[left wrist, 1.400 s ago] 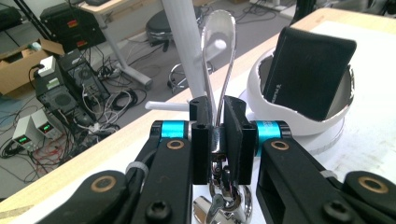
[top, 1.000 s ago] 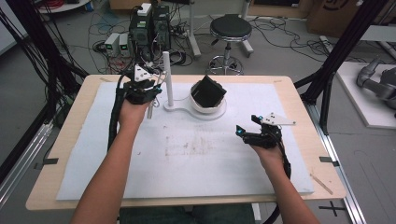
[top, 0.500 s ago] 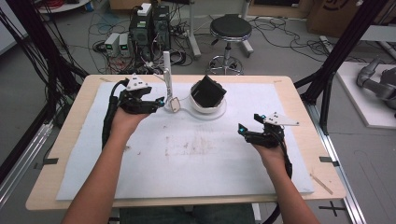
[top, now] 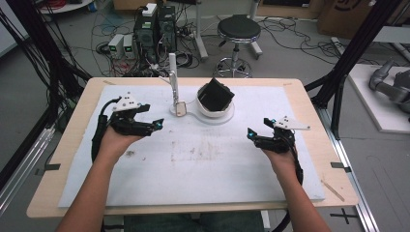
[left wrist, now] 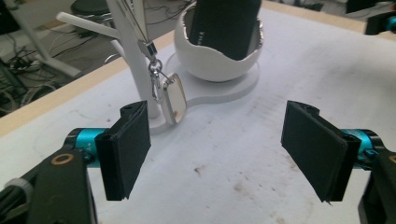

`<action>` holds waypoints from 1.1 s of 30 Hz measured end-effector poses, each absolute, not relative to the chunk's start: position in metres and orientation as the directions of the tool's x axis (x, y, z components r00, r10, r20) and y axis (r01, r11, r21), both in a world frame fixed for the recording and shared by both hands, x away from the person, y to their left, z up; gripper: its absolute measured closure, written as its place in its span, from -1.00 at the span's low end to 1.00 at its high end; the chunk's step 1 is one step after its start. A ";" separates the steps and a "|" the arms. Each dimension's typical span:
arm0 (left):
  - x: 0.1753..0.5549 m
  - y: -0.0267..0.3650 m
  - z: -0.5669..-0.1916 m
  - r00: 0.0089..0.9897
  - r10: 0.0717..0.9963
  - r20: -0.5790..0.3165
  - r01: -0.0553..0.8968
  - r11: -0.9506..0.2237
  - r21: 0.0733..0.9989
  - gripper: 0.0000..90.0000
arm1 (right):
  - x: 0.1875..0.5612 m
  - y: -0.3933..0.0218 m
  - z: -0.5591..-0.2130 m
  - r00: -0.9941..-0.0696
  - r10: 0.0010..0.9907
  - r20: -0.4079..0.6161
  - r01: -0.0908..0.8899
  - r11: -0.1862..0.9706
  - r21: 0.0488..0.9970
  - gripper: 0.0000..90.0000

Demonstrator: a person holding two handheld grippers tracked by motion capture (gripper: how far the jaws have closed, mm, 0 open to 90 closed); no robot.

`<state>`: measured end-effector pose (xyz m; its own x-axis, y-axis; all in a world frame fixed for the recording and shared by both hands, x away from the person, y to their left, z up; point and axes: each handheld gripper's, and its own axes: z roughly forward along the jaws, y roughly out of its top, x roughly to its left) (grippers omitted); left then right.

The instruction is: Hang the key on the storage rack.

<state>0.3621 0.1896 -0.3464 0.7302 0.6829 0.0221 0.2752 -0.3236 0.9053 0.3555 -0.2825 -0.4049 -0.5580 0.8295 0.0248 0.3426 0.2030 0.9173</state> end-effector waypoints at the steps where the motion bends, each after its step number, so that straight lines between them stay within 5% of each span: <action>1: 0.362 0.190 -0.346 0.730 0.683 0.022 0.275 -0.324 0.905 -0.47 | 0.356 -0.283 -0.405 -0.558 0.829 0.025 0.343 0.203 0.917 -0.56; 20: 0.336 0.211 -0.408 0.771 0.634 -0.062 0.314 -0.295 0.902 -0.61 | 0.356 -0.283 -0.408 -0.568 0.823 0.004 0.363 0.246 0.899 -0.56; 33: 0.332 0.212 -0.408 0.757 0.651 -0.056 0.306 -0.277 0.911 -0.61 | 0.356 -0.284 -0.409 -0.570 0.822 0.002 0.365 0.251 0.896 -0.56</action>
